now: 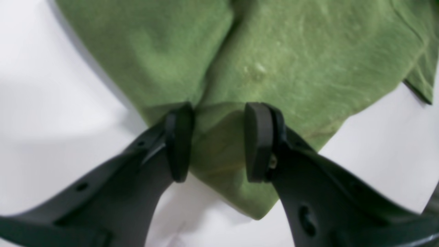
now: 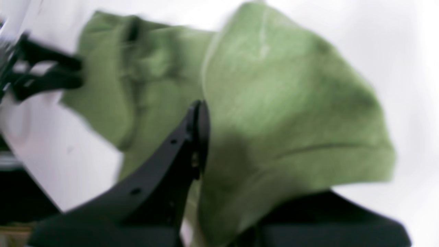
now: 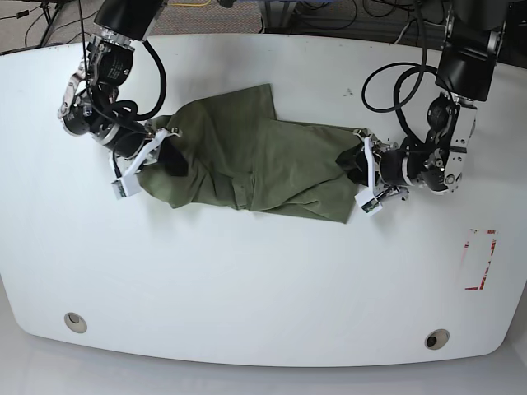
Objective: Layout the t-shirt on the table in an organized manner, then fold the t-shirt properly
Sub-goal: 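Push both grippers toward each other, bunching the shirt into a compact bundle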
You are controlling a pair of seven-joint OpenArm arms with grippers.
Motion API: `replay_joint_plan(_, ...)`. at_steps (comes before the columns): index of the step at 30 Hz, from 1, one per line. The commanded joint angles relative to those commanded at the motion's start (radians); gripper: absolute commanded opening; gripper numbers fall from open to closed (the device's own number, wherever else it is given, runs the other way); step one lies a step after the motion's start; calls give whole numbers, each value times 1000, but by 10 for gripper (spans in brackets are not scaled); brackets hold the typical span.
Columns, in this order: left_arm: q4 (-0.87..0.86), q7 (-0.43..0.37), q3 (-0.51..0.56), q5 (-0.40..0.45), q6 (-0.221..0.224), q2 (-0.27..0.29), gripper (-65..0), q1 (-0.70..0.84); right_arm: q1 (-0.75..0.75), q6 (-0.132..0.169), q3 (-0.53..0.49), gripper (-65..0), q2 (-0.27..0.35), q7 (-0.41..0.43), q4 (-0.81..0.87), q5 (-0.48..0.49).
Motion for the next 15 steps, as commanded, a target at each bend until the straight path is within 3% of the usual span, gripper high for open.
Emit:
replay_joint_plan(8,0,32,-3,-2,0,80,-411,0,26,0,-140,-650,-64,3,72,-8)
replay_joint_plan(15,2,40,-2,-2,0,120,-411,0,38,0,-204,-650,-68,49,68,-9)
